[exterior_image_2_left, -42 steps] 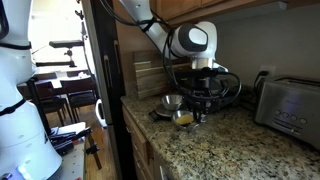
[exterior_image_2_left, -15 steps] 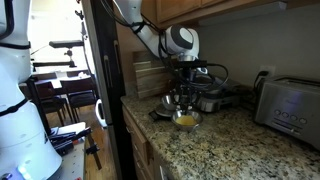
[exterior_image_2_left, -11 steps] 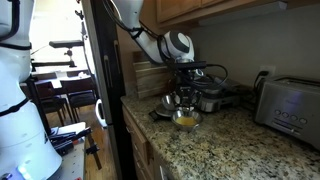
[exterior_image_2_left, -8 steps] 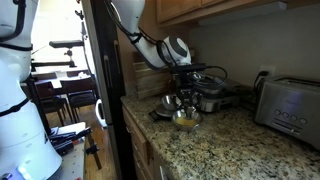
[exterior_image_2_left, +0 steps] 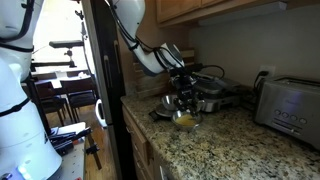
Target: Pick up the spoon and get one spoon of sugar from the bowl on the right and put in the bowl on the left
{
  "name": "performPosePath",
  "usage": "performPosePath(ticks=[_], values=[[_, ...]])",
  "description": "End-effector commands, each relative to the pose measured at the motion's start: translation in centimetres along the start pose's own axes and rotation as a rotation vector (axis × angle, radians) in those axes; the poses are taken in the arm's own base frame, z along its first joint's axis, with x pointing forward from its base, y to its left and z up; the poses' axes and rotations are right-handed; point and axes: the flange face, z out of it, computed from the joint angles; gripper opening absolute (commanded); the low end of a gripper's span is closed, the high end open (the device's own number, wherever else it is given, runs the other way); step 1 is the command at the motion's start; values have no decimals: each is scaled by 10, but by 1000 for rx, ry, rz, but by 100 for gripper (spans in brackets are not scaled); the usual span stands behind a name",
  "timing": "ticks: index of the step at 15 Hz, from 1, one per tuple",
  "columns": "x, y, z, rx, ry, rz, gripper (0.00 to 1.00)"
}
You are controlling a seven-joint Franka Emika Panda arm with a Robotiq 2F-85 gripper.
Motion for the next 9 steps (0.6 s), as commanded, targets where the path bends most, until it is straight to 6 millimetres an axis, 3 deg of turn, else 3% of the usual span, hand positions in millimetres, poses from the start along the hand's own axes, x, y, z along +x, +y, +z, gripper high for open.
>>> performPosePath(ticks=[1,9], values=[[2,-14,-4,-48,-48,-9,6],[11,-28,9,-100,-103,-53,6]])
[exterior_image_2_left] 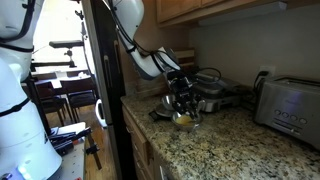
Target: Pick up the spoon and get one spoon of sugar from the bowl on the right and put in the bowl on the left
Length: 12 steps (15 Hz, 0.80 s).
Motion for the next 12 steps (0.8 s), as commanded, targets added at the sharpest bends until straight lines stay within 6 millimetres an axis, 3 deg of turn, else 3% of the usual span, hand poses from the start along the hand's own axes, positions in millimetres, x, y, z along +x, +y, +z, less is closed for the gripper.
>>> performPosePath(ticks=[1,12], values=[[3,-13,1,-40,-53,-1,6],[33,-15,2,-129,-78,13,6]])
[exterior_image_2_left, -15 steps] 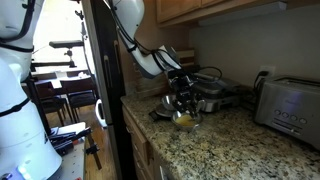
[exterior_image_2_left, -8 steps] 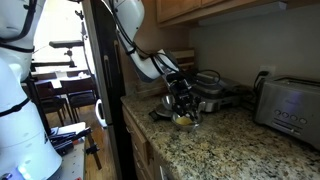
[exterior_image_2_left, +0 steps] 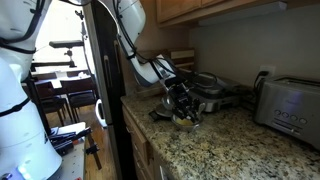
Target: Pick up the spoon and get one spoon of sugar from the bowl on the right and put in the bowl on the left
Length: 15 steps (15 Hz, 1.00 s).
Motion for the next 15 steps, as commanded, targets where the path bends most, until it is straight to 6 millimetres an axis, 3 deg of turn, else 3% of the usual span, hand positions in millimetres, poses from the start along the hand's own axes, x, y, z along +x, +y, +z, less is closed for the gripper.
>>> performPosePath(ticks=[1,15], values=[[3,-2,-6,-24,-16,22,6],[11,-6,-17,58,94,27,6]])
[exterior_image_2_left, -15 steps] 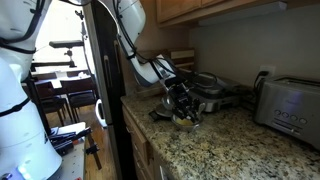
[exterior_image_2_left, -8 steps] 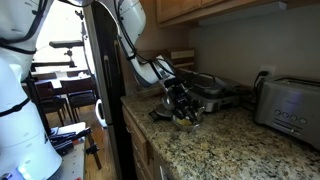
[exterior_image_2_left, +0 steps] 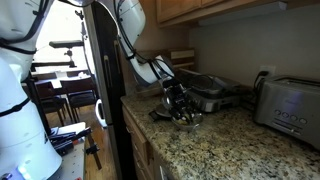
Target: Pick up the spoon and get one spoon of sugar from the bowl on the right and put in the bowl on the left
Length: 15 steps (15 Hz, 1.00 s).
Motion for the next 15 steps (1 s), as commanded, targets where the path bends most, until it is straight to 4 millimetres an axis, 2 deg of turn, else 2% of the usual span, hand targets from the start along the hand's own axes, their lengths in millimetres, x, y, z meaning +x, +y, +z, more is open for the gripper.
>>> performPosePath(ticks=[1,10,15], values=[[-4,-2,-4,26,45,21,6],[-16,-1,-4,73,108,80,6],[-41,12,-25,52,179,99,7]])
